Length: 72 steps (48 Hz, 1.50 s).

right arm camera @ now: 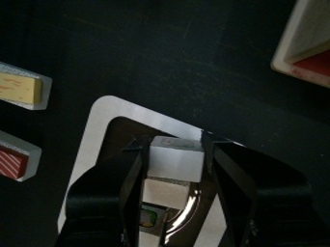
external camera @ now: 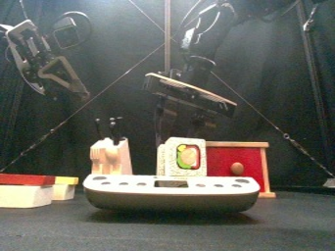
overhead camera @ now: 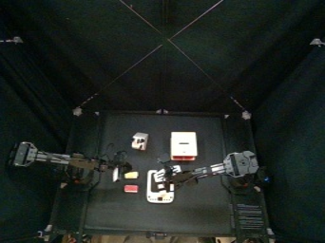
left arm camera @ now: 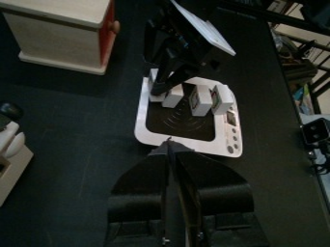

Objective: Put sushi piece to right of stove

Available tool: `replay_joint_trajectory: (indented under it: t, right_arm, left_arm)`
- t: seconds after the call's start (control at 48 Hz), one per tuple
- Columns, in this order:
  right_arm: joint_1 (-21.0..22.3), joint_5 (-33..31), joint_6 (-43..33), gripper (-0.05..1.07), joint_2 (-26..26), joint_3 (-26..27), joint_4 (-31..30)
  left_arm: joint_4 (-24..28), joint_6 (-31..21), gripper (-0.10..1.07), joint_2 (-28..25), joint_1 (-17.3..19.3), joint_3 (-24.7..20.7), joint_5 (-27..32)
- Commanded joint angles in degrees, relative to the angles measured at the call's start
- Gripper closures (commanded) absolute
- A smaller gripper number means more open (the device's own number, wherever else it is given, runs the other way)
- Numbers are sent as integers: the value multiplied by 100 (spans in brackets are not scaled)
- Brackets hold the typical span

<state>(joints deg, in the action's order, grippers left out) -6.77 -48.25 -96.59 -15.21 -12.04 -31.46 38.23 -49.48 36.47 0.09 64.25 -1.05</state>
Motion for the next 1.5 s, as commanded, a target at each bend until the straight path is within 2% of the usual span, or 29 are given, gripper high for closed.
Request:
replay_joint_trajectory:
  t: [0.0,0.375,0.854,1.021,1.479]
  right_arm:
    - [-26,-70,-9,32,343,97,0]
    - [-378,-800,-26,32,940,-97,167]
    - [-606,-809,-229,31,1828,-1441,967]
    - [-571,-729,-237,31,1819,-1898,1072]
    - [-185,158,-237,31,1600,-2426,1204]
  left_arm:
    - [9,9,48,0,18,-79,-18]
    - [9,9,48,0,18,-70,-18]
    - [0,9,48,9,18,-35,-26]
    - [9,9,48,0,18,-35,-18]
    - [9,9,48,9,70,0,-18]
